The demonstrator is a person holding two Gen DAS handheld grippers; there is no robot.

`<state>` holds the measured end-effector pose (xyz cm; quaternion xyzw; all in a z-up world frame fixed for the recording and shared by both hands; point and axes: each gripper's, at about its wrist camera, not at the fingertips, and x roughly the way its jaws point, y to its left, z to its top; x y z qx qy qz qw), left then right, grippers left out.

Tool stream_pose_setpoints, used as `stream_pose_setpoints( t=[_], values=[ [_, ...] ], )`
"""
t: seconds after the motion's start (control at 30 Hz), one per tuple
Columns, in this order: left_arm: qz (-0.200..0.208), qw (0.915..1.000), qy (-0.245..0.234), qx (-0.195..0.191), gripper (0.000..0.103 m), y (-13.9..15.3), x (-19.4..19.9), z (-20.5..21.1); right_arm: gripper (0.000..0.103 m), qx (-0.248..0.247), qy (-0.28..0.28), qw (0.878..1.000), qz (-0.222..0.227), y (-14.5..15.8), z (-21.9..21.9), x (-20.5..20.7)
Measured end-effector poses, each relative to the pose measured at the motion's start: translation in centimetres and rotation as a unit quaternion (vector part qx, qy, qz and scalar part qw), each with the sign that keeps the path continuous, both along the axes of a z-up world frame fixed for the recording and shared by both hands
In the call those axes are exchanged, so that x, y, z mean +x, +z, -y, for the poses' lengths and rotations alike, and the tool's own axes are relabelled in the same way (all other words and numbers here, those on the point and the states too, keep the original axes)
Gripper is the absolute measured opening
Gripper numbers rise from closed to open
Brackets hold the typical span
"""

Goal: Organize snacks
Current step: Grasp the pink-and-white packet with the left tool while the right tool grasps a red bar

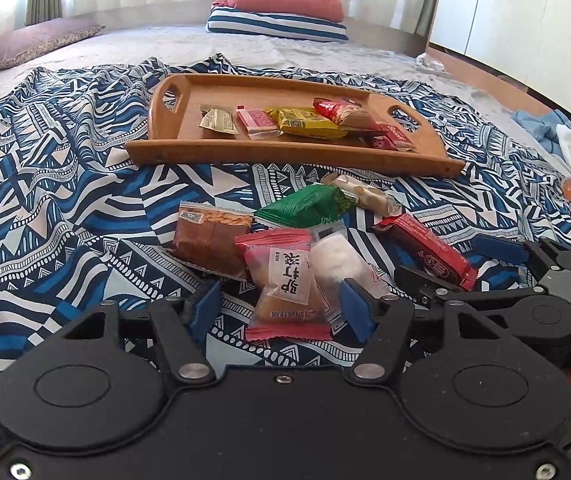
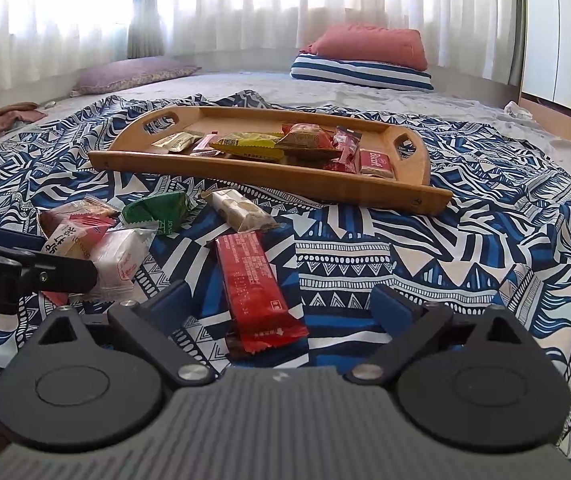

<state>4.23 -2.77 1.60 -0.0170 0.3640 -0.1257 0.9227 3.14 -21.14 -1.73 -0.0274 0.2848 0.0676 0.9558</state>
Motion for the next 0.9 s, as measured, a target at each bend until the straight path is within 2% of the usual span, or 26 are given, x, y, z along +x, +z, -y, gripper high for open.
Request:
stream_pose_setpoints(
  t=[0.07,0.2,0.27,0.57,0.73,0.9],
  values=[
    [0.0,1.0,0.002,-0.003,0.05,0.1,0.1,-0.1,0.101,0.0,0.0,1.0,0.001,0.0,0.0,-0.1],
    [0.0,1.0,0.001,-0.005,0.041,0.2,0.1,-0.2,0.101,0.0,0.0,1.0,0.001,0.0,0.0,-0.1],
    [-0.001,0.9999,-0.007,-0.01,0.033,0.3,0.0,-0.3,0.101,0.0,0.0,1.0,0.001,0.0,0.0,-0.1],
    [-0.001,0.9998,-0.007,-0.016,0.03,0.8,-0.1,-0.7,0.1,0.0,-0.002,1.0,-0.001,0.2,0.0,-0.1],
    [0.013,0.9998,-0.008,-0.014,0.03,1.7,-0.4,-1.1,0.088,0.035,-0.013,0.999,0.005,0.8,0.6,-0.6],
    [0.028,0.9996,-0.007,-0.003,0.03,2.3,-0.4,-1.4,0.076,0.044,-0.005,0.999,0.006,1.6,0.4,-0.6]
  ],
)
